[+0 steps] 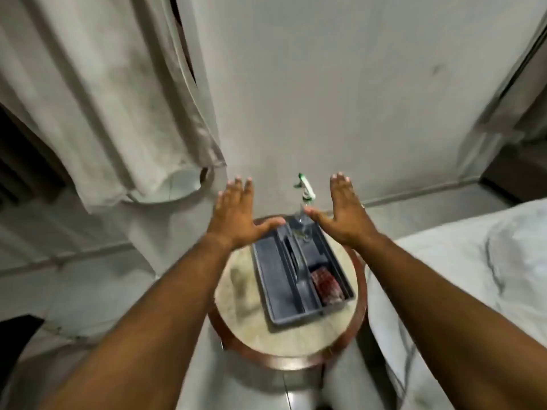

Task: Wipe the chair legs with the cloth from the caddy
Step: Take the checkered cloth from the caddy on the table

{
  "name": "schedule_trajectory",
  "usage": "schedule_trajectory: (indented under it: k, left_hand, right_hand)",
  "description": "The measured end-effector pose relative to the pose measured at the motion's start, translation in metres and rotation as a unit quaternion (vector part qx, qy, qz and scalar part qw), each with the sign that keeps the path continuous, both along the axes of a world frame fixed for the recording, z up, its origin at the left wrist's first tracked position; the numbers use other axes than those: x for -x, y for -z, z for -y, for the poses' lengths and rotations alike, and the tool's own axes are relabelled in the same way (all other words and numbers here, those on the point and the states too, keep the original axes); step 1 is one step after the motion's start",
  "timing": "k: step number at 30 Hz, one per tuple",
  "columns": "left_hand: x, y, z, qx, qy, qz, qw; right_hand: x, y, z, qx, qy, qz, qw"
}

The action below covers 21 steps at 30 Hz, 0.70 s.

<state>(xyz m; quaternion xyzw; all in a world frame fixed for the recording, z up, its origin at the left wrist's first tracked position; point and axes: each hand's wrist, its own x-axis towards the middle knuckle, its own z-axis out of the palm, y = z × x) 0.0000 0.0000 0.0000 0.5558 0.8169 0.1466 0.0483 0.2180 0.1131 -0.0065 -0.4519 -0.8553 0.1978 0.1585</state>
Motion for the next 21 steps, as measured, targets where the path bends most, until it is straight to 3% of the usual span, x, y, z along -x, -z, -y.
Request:
schedule_trajectory:
  k: [4,10,17,21]
  left_hand:
    - [-0.042,0.118,0.01,0.122,0.077,0.027,0.989]
    - [-0.061,0.262,0.011,0.175,0.119,-0.005,0.977]
    - [-0.057,0.32,-0.01,0.159,0.091,-0.017,0.983]
    - [-0.06,0.336,-0.006,0.162,0.104,-0.029,0.981]
  right_hand:
    - [-0.024,0.111,0.007,0.084,0.002,0.081,0.993]
    - [-0.035,0.254,-0.014,0.092,-0.059,0.178,0.978]
    - [-0.025,0.316,-0.047,0.115,-0.11,0.247,0.956]
    - [-0.023,0.336,-0.057,0.177,-0.124,0.29,0.932]
